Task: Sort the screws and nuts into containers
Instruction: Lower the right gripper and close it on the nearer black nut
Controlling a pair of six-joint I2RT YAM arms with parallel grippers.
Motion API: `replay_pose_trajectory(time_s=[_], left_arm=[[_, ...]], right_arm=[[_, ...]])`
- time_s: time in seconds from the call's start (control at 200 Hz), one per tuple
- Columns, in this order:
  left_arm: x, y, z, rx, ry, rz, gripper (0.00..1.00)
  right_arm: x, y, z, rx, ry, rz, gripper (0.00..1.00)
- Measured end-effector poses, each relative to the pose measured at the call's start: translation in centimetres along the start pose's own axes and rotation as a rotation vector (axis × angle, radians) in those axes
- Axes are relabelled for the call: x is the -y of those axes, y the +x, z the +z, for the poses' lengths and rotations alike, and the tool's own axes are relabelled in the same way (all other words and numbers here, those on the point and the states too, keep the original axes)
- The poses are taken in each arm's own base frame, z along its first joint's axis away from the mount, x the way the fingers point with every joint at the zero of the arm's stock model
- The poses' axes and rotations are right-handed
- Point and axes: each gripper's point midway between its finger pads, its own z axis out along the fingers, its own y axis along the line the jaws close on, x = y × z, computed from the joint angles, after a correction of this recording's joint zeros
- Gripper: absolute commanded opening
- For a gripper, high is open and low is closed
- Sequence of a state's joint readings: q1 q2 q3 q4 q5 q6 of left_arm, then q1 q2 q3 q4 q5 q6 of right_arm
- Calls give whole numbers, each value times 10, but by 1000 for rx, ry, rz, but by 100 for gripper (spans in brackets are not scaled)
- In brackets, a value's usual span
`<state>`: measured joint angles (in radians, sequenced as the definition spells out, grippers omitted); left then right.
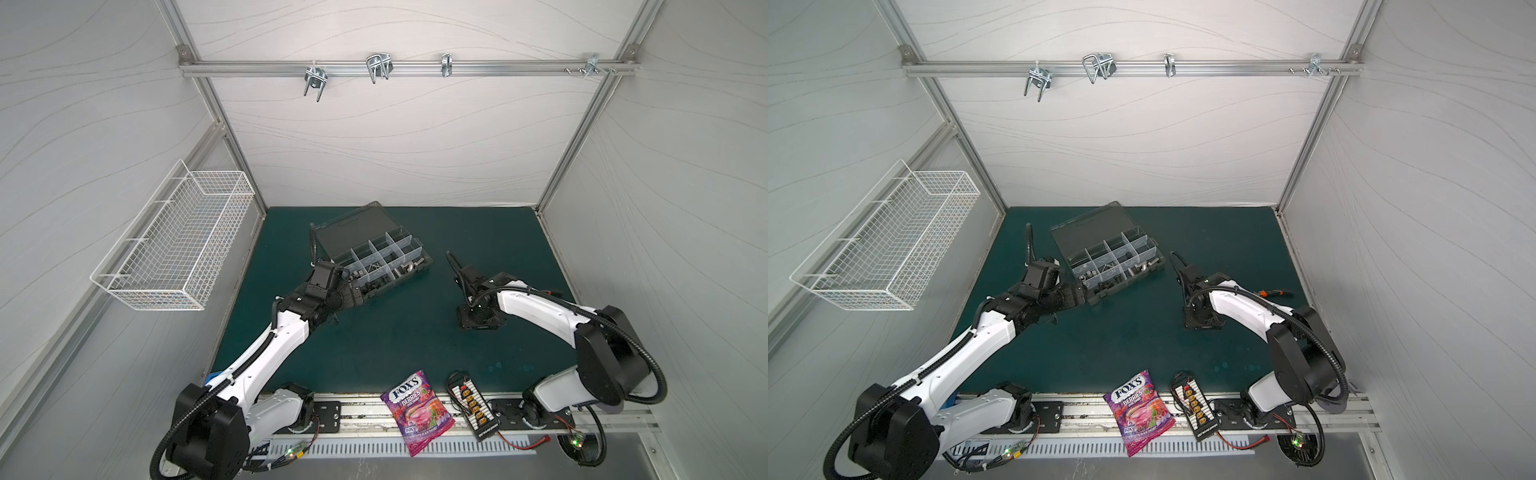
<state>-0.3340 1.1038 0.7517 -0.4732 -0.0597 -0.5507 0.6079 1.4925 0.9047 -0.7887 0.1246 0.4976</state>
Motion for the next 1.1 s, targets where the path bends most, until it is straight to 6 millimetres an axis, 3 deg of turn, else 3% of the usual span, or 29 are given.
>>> replay_pose_trajectory(time_s=[0.3, 0.71, 1.1], left_arm=[[0, 0, 0, 0, 0, 0, 99], [0, 0, 0, 0, 0, 0, 99], [0, 0, 0, 0, 0, 0, 99]], right_arm=[[-2, -2, 14, -26, -3, 9, 44], [1, -6, 31, -52, -14, 43, 36], [3, -5, 31, -61, -14, 48, 24]])
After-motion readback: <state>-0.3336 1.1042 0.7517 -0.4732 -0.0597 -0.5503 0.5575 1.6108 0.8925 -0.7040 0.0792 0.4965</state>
